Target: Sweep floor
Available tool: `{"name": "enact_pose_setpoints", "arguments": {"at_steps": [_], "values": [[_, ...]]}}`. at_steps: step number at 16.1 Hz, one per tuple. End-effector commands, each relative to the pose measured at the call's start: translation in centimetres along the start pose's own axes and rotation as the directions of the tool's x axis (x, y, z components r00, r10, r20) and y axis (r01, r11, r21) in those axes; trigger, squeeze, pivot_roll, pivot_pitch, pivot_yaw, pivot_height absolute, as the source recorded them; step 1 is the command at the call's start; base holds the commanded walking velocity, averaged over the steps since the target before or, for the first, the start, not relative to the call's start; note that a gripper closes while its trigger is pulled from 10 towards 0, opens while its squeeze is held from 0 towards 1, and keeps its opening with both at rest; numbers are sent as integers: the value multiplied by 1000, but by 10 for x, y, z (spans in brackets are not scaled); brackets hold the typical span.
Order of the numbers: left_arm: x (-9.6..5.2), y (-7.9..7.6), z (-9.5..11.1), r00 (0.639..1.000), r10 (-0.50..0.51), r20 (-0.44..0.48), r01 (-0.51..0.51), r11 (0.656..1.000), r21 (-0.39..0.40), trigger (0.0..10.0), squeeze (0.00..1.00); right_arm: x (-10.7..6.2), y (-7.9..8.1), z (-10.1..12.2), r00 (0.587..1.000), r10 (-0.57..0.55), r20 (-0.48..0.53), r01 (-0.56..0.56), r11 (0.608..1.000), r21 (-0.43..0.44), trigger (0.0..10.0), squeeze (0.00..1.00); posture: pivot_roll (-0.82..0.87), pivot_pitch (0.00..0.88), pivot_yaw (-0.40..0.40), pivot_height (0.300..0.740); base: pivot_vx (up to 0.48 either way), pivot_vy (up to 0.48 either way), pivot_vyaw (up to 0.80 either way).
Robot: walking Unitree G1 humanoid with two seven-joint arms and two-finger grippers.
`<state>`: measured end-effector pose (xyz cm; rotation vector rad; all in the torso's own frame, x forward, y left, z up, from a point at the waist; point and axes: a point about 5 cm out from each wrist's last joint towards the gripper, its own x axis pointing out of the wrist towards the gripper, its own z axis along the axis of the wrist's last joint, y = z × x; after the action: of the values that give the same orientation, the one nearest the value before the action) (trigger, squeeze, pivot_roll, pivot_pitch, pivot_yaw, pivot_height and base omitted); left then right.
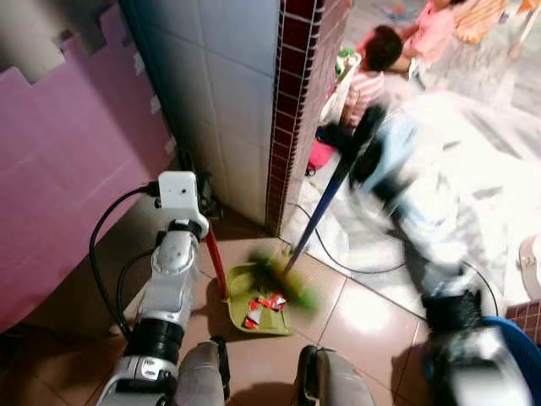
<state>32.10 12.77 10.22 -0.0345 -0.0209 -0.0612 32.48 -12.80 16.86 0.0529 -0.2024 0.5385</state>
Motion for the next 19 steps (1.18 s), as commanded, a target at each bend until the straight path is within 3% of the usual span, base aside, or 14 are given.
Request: {"name": "enact_pose_setpoints", "arguments": {"at_steps": [1, 4, 7, 9, 15, 19], "values": [[-6, -6, -14, 996, -45, -76, 44, 999, -14, 10000, 0, -2, 3, -5, 999, -39, -29, 39, 999, 5, 10000, 0, -35, 138, 5, 740, 0, 0, 0], [-11, -16, -19, 988, -122, -96, 122, 992, -7, 10000, 0, -9, 17, -23, 983, -172, -71, 168, 984, -59, 10000, 0, -40, 134, 21, 740, 0, 0, 0], [-10, -20, -18, 985, -142, -99, 140, 990, -18, 10000, 0, -12, 29, -27, 986, -147, -74, 145, 989, -33, 10000, 0, -43, 133, 22, 740, 0, 0, 0], [-10, -25, -18, 982, -161, -99, 159, 987, -32, 10000, 0, -13, 39, -28, 990, -86, -111, 98, 989, 108, 10000, 0, -51, 135, 22, 740, 0, 0, 0], [-11, -27, -19, 979, -174, -109, 171, 985, -40, 10000, 0, -8, 37, -21, 992, -91, -90, 101, 989, 112, 10000, 0, -49, 138, 21, 740, 0, 0, 0], [-11, -27, -19, 978, -176, -111, 172, 984, -43, 10000, 0, -5, 26, 3, 984, -172, 47, 172, 985, -4, 10000, 0, -49, 138, 21, 740, 0, 0, 0]]}}
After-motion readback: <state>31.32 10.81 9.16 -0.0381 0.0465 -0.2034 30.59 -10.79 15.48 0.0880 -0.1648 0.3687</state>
